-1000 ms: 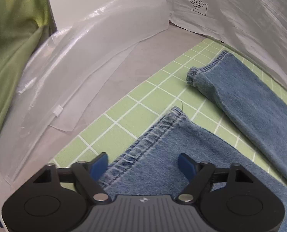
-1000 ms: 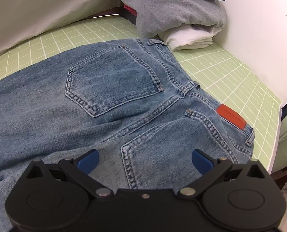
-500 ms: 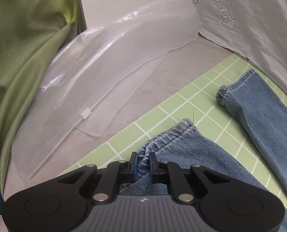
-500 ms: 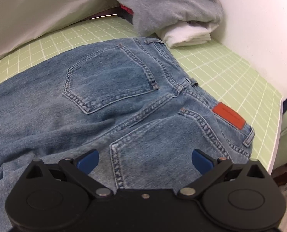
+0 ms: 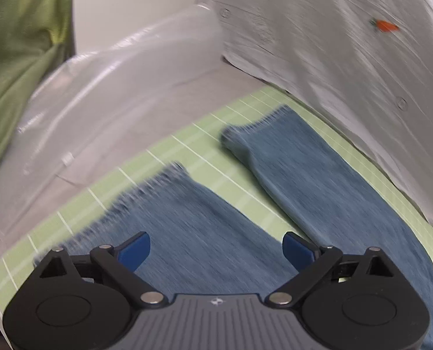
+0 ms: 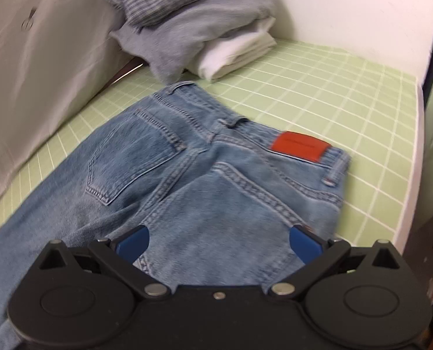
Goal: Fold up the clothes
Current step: 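Pinch the other leg hem with the left gripper, straighten it, release, then grasp the jeans thigh below the back pockets with the right gripper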
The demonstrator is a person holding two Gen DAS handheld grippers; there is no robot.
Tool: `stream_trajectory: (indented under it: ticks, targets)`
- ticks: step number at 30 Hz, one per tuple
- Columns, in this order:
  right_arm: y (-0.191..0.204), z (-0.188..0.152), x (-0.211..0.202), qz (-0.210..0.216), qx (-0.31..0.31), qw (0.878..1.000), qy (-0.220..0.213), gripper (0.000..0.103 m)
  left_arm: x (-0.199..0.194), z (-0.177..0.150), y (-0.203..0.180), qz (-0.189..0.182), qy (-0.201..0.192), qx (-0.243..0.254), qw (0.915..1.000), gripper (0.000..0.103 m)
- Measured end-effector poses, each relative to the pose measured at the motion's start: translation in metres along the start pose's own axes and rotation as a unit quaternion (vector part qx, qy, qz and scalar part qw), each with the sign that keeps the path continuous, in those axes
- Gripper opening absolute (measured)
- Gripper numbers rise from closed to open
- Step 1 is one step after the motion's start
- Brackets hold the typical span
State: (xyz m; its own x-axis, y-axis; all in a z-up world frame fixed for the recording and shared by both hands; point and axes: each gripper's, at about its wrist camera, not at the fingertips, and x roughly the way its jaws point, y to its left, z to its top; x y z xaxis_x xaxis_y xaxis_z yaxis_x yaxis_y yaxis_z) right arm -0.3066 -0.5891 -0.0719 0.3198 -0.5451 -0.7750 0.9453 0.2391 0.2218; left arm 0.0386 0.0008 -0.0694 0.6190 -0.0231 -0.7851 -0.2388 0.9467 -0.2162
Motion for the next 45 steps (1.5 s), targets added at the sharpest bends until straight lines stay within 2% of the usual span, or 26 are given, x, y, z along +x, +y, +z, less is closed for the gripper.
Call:
stream_trajectory:
  ticks: [5, 7, 12, 14, 19, 23, 26, 32, 34, 36, 38, 39, 40, 43, 44, 45]
  targets:
    - [-0.048, -0.004, -0.007, 0.025, 0.068, 0.997, 0.016, 0.103, -0.015, -0.044, -0.025, -0.021, 0.040, 0.022, 0.9987, 0.098]
    - [-0.065, -0.008, -0.005, 0.035, 0.102, 0.994, 0.030, 0.103, -0.021, -0.057, -0.025, -0.025, 0.048, 0.012, 0.9984, 0.098]
    - [-0.097, -0.017, 0.008, 0.085, 0.189, 0.976, 0.072, 0.103, -0.037, -0.090, -0.024, -0.034, 0.068, -0.016, 0.9970, 0.098]
    - [-0.102, -0.018, 0.009, 0.106, 0.207, 0.970, 0.067, 0.103, -0.043, -0.101, -0.022, -0.036, 0.074, -0.026, 0.9962, 0.098]
    - [-0.099, -0.017, 0.022, 0.178, 0.225, 0.953, 0.103, 0.103, -0.057, -0.123, -0.015, -0.040, 0.086, -0.047, 0.9944, 0.098]
    - [-0.089, -0.027, 0.030, 0.243, 0.245, 0.926, 0.151, 0.103, -0.064, -0.134, -0.011, -0.045, 0.094, -0.050, 0.9933, 0.098]
    - [-0.079, -0.031, 0.035, 0.266, 0.246, 0.917, 0.168, 0.103, -0.066, -0.140, -0.009, -0.047, 0.102, -0.053, 0.9923, 0.098]
    - [-0.064, -0.033, 0.039, 0.270, 0.251, 0.906, 0.210, 0.103, -0.061, -0.142, 0.002, -0.050, 0.114, -0.073, 0.9895, 0.098]
    - [-0.061, -0.035, 0.037, 0.263, 0.254, 0.906, 0.213, 0.103, -0.060, -0.142, 0.009, -0.054, 0.116, -0.088, 0.9879, 0.098]
    - [-0.062, -0.040, 0.036, 0.259, 0.286, 0.896, 0.220, 0.103, -0.059, -0.142, 0.015, -0.058, 0.118, -0.102, 0.9861, 0.098]
    - [-0.064, -0.047, 0.041, 0.269, 0.325, 0.873, 0.244, 0.102, -0.058, -0.142, 0.021, -0.059, 0.119, -0.113, 0.9846, 0.098]
    - [-0.063, -0.052, 0.044, 0.275, 0.340, 0.862, 0.256, 0.098, -0.057, -0.142, 0.024, -0.060, 0.121, -0.118, 0.9839, 0.098]
    - [-0.062, -0.055, 0.044, 0.277, 0.343, 0.859, 0.258, 0.096, -0.056, -0.142, 0.027, -0.060, 0.122, -0.122, 0.9832, 0.098]
    - [-0.051, -0.056, 0.038, 0.263, 0.307, 0.879, 0.254, 0.077, -0.056, -0.141, 0.034, -0.068, 0.121, -0.135, 0.9810, 0.098]
    - [-0.048, -0.058, 0.037, 0.258, 0.297, 0.883, 0.257, 0.065, -0.056, -0.141, 0.037, -0.071, 0.122, -0.139, 0.9802, 0.098]
    - [-0.046, -0.061, 0.037, 0.258, 0.299, 0.881, 0.261, 0.053, -0.056, -0.140, 0.038, -0.072, 0.122, -0.140, 0.9800, 0.098]
